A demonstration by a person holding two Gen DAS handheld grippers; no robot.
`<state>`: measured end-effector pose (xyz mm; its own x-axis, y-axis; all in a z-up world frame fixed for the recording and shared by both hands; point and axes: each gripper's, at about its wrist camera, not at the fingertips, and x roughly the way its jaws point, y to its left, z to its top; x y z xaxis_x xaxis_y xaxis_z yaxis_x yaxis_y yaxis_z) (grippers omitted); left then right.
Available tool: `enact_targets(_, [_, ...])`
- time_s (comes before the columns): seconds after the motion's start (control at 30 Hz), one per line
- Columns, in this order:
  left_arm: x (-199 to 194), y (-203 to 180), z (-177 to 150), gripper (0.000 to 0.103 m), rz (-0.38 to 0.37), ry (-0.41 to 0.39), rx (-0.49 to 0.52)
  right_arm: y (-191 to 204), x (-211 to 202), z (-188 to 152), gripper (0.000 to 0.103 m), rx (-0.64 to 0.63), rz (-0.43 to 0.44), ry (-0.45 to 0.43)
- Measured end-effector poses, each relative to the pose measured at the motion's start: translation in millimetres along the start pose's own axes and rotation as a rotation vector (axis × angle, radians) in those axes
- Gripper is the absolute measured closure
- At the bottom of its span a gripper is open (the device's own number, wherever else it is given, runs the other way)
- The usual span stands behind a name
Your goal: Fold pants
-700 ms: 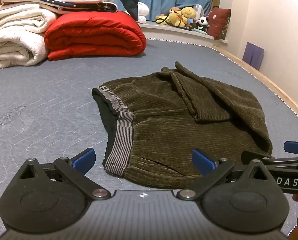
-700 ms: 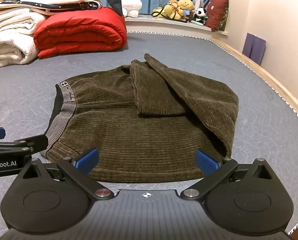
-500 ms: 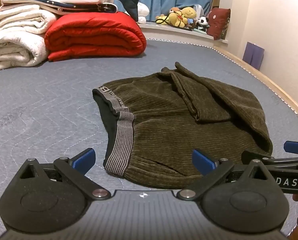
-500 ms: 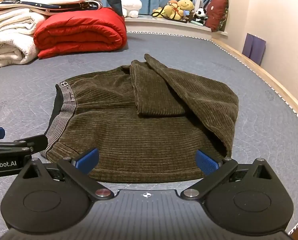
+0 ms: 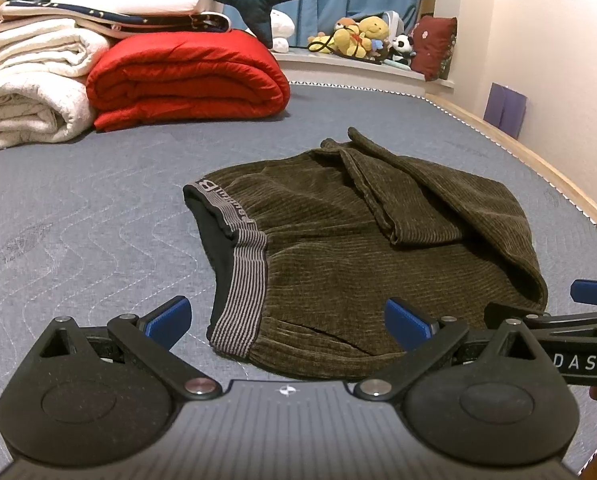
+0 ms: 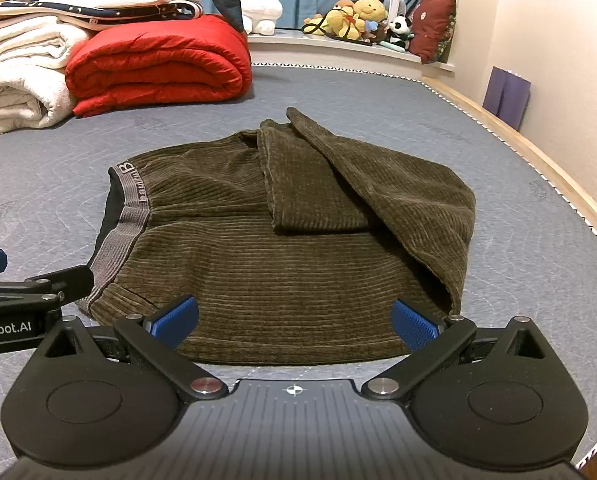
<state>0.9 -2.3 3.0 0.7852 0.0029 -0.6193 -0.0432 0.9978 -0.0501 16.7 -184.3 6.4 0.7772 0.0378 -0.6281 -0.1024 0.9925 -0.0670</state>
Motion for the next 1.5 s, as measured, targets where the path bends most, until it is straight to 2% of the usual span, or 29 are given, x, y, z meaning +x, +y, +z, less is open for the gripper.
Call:
enact_targets(0.13, [-0.9, -0.8, -0.2, 0.0, -0.006, 0.0, 0.002, -2.5, -0.2, 0.8, 0.001, 0.014, -0.001, -0.001])
enact_targets(0.37, [-3.8, -5.9, -0.8, 0.0, 0.014, -0.051, 0.042, -1.5, -1.4, 1.0, 0.001, 0.008, -0.017, -0.017])
enact_targets(0.43, [-3.4, -4.0, -1.1, 0.0, -0.019, -0.037, 0.018, -1.0, -1.4, 0.8, 0.001, 0.003, -0.022, -0.022])
enact_targets(0.5, [-3.8, -3.9, -1.8, 0.0, -0.034, -0.054, 0.007, -1.1, -1.1, 0.6, 0.001, 0.003, -0.023, -0.024])
enact_targets(0.67, [-4.3, -5.8, -2.3, 0.0, -0.042, -0.054, -0.001, 0.6, -0.7, 0.1, 0.001, -0.012, -0.033, -0.026])
enact_targets(1.03, [-0.5, -4.9, -2.0, 0.0, -0.07, 0.017, -0.022, -0.7, -0.2, -1.1, 0.001, -0.013, -0.04, -0.022])
enact_targets(1.27, [-4.3, -4.4, 1.3, 0.0, -0.08, -0.002, -0.043, -0.6, -0.9, -0.8, 0.001, -0.014, -0.044, -0.027])
enact_targets(1.4, [-7.3, 1.1, 4.6, 0.0, -0.121, 0.0, -0.08, -5.4, -4.0, 2.0, 0.004, 0.02, -0.069, -0.066])
enact_targets(1.5, [-14.2, 7.4, 4.4, 0.0, -0.181, -0.026, -0.081, -13.6, -4.6, 5.6, 0.015, 0.061, -0.084, -0.09])
